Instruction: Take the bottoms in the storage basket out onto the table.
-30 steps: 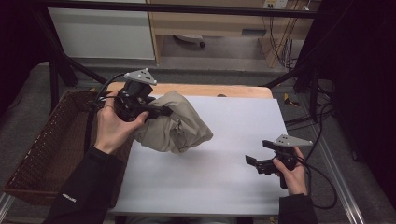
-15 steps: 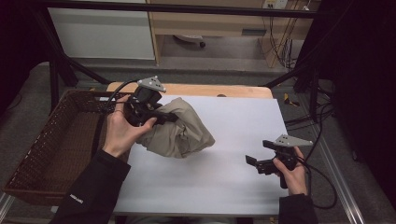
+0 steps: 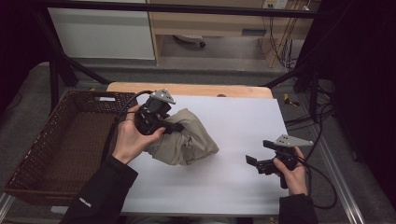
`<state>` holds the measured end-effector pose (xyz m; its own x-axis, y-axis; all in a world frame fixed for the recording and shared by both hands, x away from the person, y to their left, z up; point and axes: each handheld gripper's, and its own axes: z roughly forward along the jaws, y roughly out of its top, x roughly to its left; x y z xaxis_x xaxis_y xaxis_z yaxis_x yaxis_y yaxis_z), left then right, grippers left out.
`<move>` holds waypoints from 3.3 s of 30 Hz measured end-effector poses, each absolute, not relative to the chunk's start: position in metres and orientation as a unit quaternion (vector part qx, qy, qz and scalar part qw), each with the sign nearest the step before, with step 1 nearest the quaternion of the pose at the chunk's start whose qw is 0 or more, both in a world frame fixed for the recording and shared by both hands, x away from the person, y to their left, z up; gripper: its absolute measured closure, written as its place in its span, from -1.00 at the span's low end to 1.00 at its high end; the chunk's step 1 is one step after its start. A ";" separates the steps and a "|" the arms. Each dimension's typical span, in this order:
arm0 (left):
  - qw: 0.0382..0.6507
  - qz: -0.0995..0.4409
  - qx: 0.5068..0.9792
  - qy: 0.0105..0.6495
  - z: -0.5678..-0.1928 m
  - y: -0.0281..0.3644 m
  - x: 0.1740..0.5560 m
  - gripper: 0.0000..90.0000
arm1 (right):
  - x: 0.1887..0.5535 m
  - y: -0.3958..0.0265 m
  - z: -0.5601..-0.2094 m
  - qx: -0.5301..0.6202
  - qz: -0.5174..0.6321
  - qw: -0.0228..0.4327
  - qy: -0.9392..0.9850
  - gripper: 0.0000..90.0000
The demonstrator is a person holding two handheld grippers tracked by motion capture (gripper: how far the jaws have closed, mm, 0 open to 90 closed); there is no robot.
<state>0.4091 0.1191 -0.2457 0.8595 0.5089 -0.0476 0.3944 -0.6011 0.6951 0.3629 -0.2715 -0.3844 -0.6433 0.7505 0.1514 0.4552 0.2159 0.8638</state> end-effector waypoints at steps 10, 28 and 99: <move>0.366 0.064 0.893 0.255 -0.265 0.114 0.408 0.57 | 0.363 -0.272 -0.384 0.394 0.486 0.152 0.765 -0.99; 0.361 0.058 0.894 0.258 -0.295 0.105 0.402 0.55 | 0.362 -0.272 -0.384 0.396 0.486 0.153 0.764 -0.99; 0.330 0.057 0.904 0.265 -0.334 0.101 0.386 -0.57 | 0.362 -0.273 -0.383 0.396 0.488 0.154 0.762 -0.99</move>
